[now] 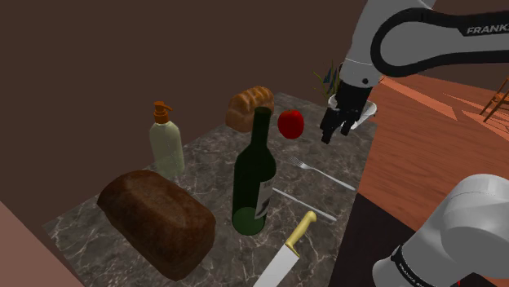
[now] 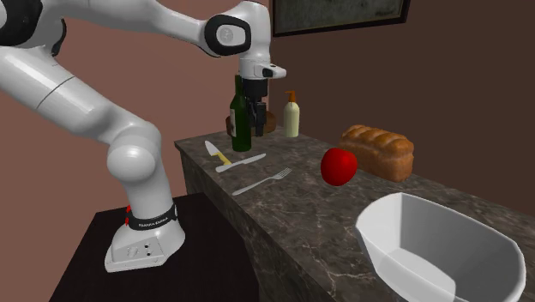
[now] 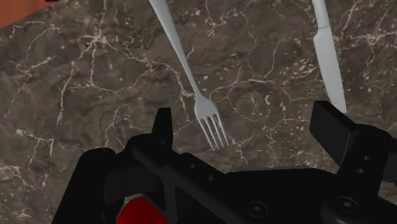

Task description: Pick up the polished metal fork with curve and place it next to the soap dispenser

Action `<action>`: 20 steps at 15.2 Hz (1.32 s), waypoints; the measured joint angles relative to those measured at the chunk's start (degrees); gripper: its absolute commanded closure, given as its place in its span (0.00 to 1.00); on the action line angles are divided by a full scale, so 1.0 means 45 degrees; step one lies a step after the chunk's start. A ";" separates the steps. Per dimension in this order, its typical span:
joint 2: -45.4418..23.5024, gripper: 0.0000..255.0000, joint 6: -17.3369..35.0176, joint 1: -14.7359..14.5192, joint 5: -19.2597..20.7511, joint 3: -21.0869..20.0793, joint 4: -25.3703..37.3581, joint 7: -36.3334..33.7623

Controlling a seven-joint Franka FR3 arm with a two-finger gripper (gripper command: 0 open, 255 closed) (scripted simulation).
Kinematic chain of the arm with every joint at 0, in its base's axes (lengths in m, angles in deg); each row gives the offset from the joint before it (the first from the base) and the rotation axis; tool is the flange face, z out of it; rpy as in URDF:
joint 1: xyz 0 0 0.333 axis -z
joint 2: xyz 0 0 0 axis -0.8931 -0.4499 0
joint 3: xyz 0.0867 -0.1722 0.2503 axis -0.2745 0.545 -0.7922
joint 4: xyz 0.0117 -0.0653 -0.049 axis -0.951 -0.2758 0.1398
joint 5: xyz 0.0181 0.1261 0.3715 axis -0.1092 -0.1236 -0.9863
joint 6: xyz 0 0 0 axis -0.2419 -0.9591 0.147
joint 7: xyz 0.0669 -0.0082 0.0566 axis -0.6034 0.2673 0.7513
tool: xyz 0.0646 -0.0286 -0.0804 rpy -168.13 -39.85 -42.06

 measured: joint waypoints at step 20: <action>-0.4810 0.00 0.7555 -0.0152 0.0249 0.0770 -0.2157 0.1915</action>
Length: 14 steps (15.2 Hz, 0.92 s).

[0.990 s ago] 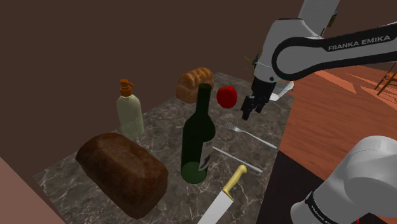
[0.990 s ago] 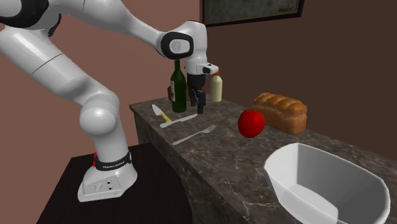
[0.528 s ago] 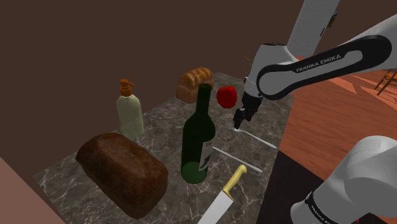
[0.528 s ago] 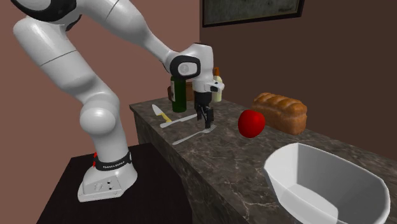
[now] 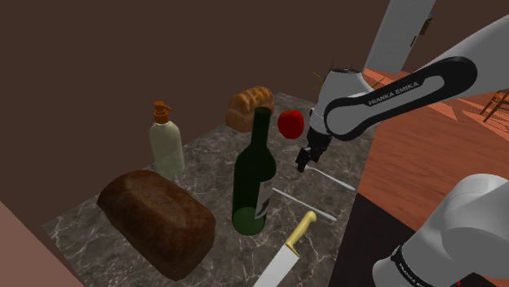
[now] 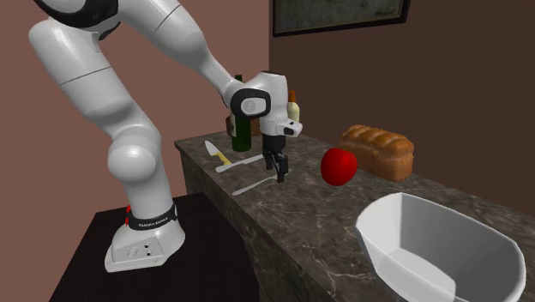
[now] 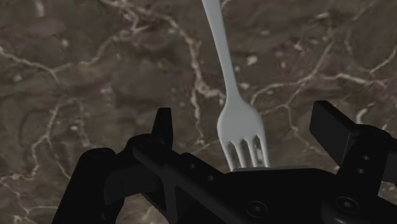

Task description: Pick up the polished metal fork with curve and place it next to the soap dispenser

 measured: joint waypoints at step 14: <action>-0.0013 1.00 0.0047 0.0018 0.0012 0.0024 0.0040 0.0015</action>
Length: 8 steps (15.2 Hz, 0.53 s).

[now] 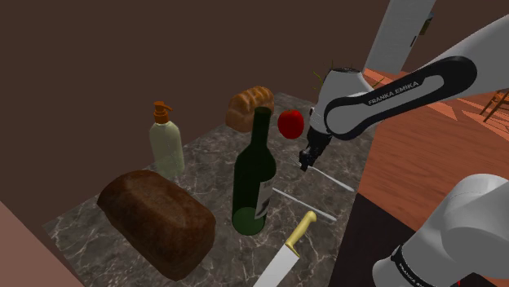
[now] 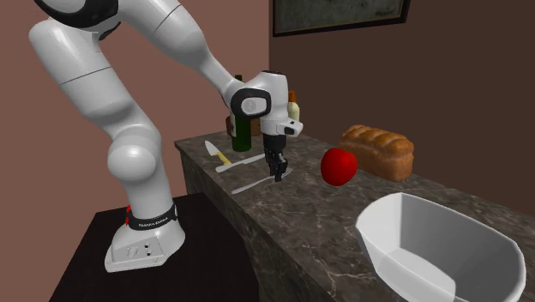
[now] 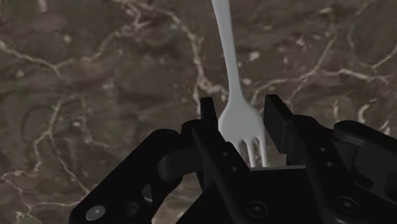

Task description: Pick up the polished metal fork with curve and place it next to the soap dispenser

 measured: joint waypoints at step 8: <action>0.0743 1.00 -0.1268 0.0003 0.0032 -0.0050 0.0465 -0.0062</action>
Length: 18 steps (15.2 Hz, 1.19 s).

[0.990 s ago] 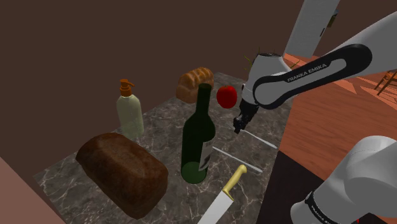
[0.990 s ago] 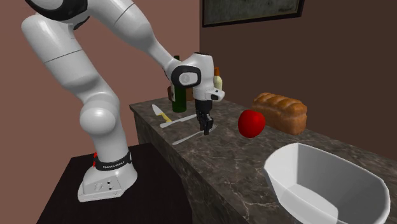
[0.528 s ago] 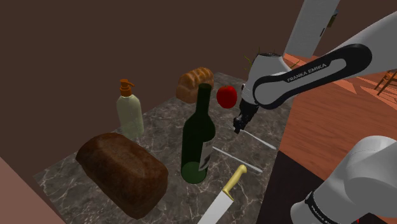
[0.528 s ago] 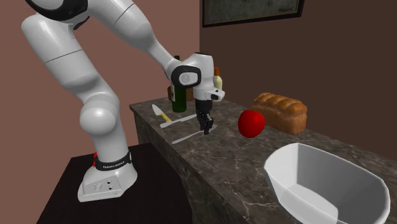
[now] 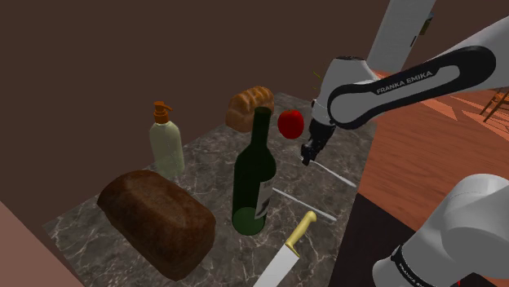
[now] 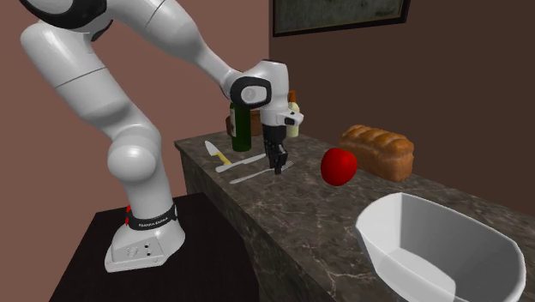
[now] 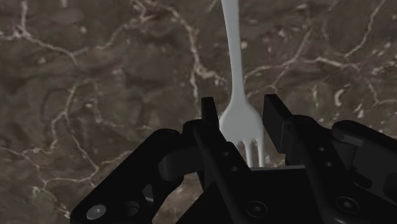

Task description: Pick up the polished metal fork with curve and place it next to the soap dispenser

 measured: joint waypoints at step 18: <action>0.1614 1.00 -0.3566 0.0027 0.0044 -0.0085 0.1953 -0.0100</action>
